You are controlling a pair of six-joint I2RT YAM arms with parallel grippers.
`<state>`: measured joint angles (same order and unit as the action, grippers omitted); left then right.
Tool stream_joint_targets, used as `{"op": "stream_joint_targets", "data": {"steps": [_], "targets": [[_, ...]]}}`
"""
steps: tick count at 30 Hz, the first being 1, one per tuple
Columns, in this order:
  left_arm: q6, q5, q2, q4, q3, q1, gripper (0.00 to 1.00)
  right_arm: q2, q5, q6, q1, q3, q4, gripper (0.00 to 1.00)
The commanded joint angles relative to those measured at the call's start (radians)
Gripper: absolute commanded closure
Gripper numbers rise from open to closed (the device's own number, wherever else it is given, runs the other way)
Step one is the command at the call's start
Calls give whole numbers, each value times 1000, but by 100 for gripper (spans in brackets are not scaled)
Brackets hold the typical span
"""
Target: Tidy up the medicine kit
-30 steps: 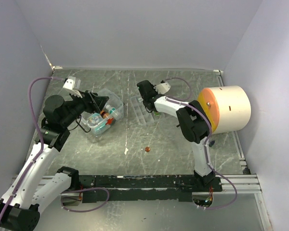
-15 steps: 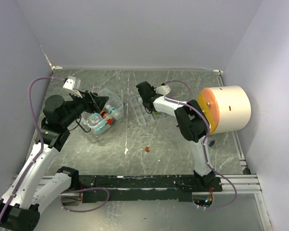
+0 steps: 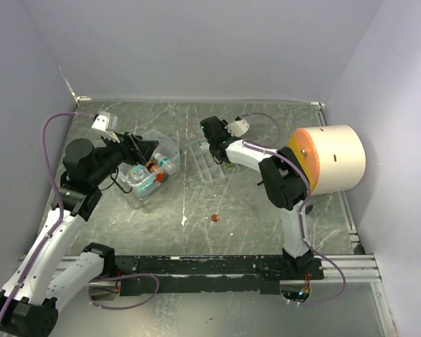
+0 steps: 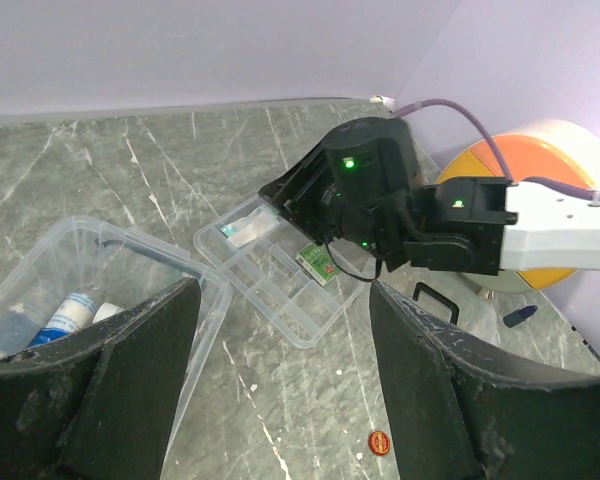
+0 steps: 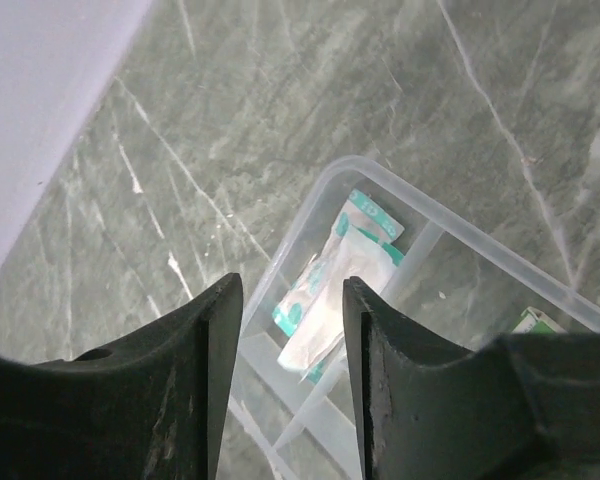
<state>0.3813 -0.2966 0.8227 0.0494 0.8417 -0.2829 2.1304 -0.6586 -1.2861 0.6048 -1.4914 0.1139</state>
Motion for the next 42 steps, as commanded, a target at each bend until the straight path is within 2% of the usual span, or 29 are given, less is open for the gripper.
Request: {"op": "stream_joint_targets", "data": {"steps": [1,6,10,16,22,27,34,42], "targets": [[-18,-10,-12,-7,19,9,21,-154,15,185,-9,66,-115,55],[-23,-6,-21,-2,24,10,21,-275,211,476,-12,143,-141,54],[-28,2,-31,6,27,10,21,-371,367,676,-11,210,-24,53],[-35,28,-49,10,26,10,22,-559,484,805,20,394,110,42],[-34,35,-51,7,21,10,22,-664,503,823,100,480,297,38],[-33,32,-50,6,23,10,22,-652,465,779,241,454,462,39],[-33,32,-48,6,22,11,22,-611,478,725,305,461,515,53],[-31,23,-42,6,23,13,22,-514,490,715,357,460,510,50]]}}
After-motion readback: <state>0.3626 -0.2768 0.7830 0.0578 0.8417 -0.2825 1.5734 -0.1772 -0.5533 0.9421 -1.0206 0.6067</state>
